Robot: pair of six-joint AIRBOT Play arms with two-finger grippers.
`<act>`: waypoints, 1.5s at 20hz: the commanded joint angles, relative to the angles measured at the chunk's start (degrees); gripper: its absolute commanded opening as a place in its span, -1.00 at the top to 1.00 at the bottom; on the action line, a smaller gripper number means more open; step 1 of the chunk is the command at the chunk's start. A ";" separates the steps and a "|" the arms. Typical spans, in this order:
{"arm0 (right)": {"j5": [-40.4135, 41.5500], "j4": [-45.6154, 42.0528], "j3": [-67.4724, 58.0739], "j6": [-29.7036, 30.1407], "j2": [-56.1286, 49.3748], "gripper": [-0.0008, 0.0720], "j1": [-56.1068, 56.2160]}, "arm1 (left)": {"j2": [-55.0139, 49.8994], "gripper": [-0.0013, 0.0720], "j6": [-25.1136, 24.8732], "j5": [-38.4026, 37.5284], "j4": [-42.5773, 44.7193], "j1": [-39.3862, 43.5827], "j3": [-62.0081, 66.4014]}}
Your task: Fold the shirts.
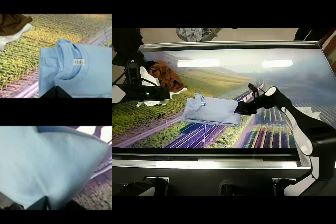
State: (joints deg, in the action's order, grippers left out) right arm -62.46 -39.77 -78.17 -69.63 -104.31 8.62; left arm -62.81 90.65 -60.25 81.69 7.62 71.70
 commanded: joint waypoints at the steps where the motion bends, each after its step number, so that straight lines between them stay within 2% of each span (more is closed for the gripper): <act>1: 1.01 10.01 -0.20 7.85 -1.14 0.86 0.98 | 0.02 0.88 -0.15 0.11 -0.04 -0.04 -0.02; 2: -0.87 11.23 -1.29 13.11 -0.11 0.86 -0.02 | 0.02 0.88 -0.17 0.15 -0.04 -0.04 -0.02; 4: -5.97 8.66 -5.01 16.92 3.85 0.86 -3.72 | 0.02 0.88 -0.17 0.31 -0.02 -0.04 -0.02; 8: -11.06 -0.07 -8.90 10.34 15.98 0.86 -16.13 | -0.02 0.88 -0.17 0.31 -0.02 -0.04 -0.02; 13: -18.05 -1.99 -8.90 8.46 26.95 0.86 -35.30 | -0.02 0.88 -0.15 0.28 -0.02 -0.04 -0.02; 19: -23.56 -1.90 -8.90 5.55 30.27 0.86 -54.62 | -0.02 0.88 -0.17 0.31 -0.04 -0.04 -0.02; 26: -24.50 1.60 -8.90 4.02 30.49 0.86 -65.94 | -0.02 0.88 -0.20 0.28 -0.04 -0.04 -0.02; 28: -28.87 -3.32 -8.87 3.82 30.97 0.86 -67.49 | 0.00 0.88 -0.20 0.28 -0.04 -0.04 -0.02; 30: -35.85 -15.26 -8.79 3.19 31.21 0.85 -67.36 | 0.02 0.88 -0.17 0.28 -0.09 -0.02 -0.02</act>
State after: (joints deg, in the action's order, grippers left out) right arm -90.48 -43.92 -87.00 -65.49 -73.49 -57.10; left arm -62.81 90.50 -59.94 81.65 7.60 71.70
